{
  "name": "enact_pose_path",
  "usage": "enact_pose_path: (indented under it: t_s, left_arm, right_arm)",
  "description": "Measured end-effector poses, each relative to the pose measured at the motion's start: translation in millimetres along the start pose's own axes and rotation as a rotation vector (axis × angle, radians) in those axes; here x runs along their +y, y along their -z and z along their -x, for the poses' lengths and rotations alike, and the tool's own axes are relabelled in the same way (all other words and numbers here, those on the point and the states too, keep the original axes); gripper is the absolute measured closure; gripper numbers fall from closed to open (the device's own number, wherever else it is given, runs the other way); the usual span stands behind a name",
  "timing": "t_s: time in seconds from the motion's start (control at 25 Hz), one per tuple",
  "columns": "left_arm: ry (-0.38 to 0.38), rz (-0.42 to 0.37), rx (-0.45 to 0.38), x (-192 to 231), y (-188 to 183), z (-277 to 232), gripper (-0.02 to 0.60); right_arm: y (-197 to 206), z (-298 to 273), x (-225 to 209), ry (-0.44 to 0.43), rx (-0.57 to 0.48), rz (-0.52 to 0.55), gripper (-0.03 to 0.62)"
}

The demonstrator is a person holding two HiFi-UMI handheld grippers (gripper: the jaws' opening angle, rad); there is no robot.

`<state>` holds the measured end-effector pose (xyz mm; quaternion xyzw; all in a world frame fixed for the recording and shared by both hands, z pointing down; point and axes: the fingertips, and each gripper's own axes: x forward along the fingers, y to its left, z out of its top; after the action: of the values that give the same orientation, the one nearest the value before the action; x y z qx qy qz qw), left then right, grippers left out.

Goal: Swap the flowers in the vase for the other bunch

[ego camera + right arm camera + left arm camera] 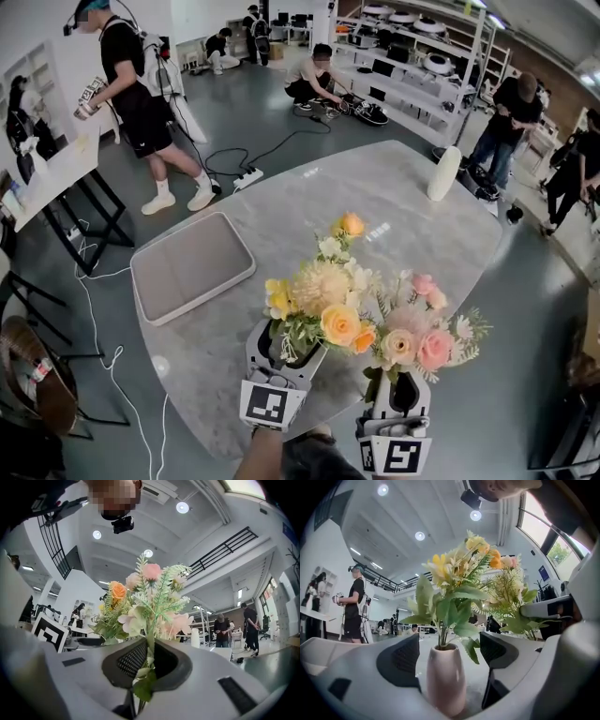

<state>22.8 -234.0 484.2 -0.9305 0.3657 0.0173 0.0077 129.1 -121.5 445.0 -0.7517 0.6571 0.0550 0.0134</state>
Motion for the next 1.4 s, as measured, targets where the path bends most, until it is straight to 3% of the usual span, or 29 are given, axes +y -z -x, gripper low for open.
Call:
enact_pose_path:
  t_s: [0.2, 0.44, 0.52, 0.96, 1.4]
  left_arm:
    - [-0.014, -0.045, -0.026, -1.4, -8.7, -4.5, 0.193]
    - [-0.07, -0.028, -0.033, 9.9, -16.0, -1.9, 0.433]
    - [-0.081, -0.032, -0.036, 11.8, -16.6, -3.6, 0.475]
    - [-0.124, -0.035, -0.087, 13.4, -37.0, 4.2, 0.508]
    - [-0.107, 0.054, -0.149, 20.1, -65.8, 10.0, 0.508]
  right_arm:
    - [1.3, 1.4, -1.7, -0.012, 0.004, 0.003, 0.554]
    - [-0.5, 0.3, 4.3, -0.032, 0.015, 0.001, 0.554]
    - [1.0, 0.2, 0.6, -0.028, 0.017, 0.0, 0.554]
    - [-6.7, 2.2, -0.5, -0.042, 0.0, -0.015, 0.554]
    - [-38.1, -8.1, 7.3, -0.076, -0.047, -0.03, 0.556]
